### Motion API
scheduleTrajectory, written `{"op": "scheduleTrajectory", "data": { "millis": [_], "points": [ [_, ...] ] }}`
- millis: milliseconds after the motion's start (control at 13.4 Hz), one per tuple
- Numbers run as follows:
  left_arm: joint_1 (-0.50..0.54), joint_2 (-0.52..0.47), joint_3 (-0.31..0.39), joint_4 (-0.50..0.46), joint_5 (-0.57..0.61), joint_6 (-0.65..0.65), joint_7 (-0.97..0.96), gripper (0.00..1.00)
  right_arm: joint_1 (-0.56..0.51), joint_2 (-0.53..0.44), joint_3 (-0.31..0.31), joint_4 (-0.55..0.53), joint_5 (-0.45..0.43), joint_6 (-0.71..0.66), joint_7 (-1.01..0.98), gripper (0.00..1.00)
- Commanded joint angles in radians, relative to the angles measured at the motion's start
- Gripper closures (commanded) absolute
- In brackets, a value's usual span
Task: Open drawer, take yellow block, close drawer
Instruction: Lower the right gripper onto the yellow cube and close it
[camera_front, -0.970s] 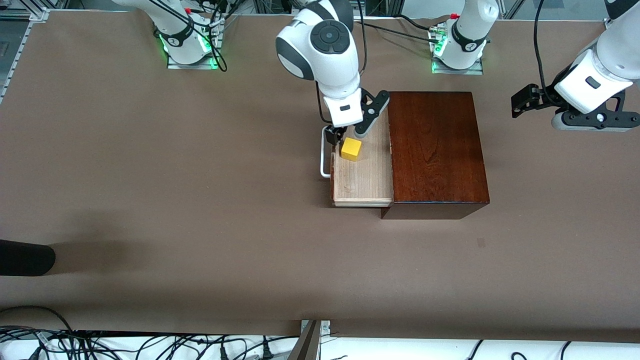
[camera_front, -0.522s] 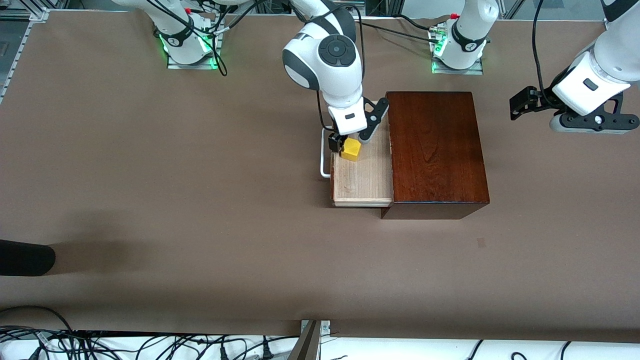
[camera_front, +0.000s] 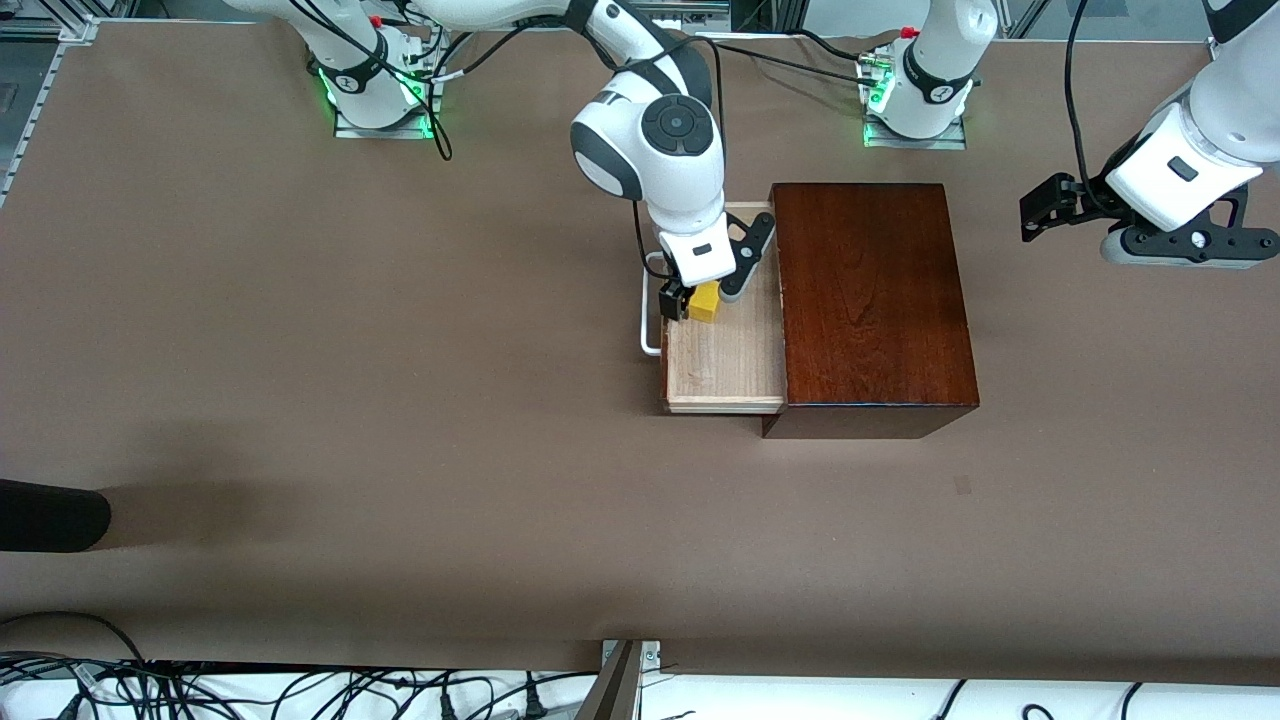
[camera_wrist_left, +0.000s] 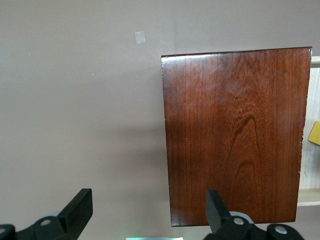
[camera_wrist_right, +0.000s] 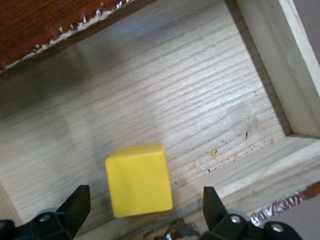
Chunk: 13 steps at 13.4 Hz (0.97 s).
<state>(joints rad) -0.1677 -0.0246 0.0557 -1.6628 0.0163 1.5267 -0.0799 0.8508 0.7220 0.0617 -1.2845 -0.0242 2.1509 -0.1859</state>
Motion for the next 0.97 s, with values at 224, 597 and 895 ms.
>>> {"op": "scheduleTrajectory", "data": {
  "millis": [224,597,895],
  "points": [
    [0.008,0.005,0.000,0.017,-0.012,-0.007,0.022,0.00,0.010,0.033,-0.007,0.031,-0.026,0.013,-0.012,0.00],
    [0.008,0.005,0.000,0.017,-0.012,-0.005,0.022,0.00,0.024,0.073,-0.008,0.030,-0.048,0.069,-0.004,0.00],
    [0.008,0.005,0.000,0.017,-0.012,-0.005,0.022,0.00,0.024,0.077,-0.010,0.030,-0.048,0.070,0.002,0.08]
  ]
}}
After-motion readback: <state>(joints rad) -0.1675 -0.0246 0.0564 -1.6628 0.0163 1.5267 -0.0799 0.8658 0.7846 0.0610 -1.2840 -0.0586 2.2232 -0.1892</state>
